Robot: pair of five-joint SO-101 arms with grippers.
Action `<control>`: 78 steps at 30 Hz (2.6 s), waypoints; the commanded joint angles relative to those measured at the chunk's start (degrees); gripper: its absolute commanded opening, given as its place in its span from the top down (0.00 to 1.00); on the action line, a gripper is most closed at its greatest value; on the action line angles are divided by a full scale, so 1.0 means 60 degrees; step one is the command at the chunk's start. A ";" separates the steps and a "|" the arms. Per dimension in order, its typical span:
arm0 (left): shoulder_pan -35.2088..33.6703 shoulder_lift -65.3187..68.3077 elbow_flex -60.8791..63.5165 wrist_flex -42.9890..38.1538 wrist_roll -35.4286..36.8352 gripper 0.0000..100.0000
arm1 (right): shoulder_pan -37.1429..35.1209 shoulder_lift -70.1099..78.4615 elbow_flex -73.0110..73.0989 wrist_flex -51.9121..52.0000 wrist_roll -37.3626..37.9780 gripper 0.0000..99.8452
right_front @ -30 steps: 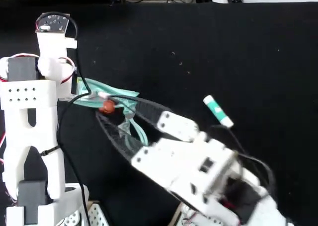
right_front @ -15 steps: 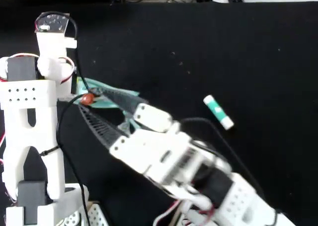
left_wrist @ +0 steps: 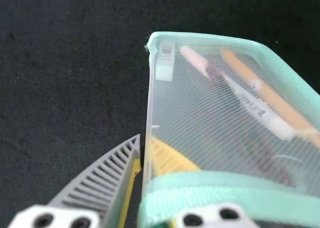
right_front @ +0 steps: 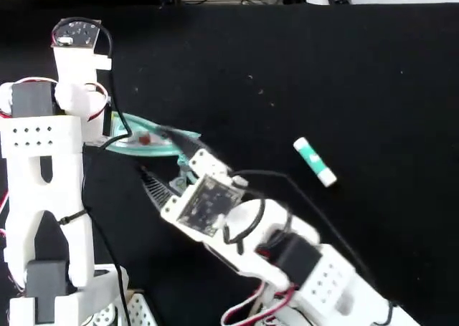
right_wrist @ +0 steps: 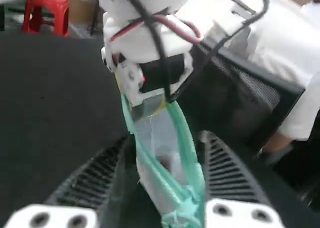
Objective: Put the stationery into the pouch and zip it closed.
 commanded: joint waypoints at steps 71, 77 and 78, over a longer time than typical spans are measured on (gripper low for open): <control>-0.0007 0.0103 0.0154 0.0044 -0.0073 0.97 | 0.6037 0.9223 -0.3143 0.5289 -0.0264 0.98; -0.0007 0.0103 0.0154 0.0044 -0.0073 0.97 | 0.5919 0.9223 -0.2908 0.5656 -0.0264 0.81; -0.0007 0.0103 0.0154 0.0044 -0.0073 0.97 | 0.5919 0.9223 -0.2908 0.5729 -0.0264 0.80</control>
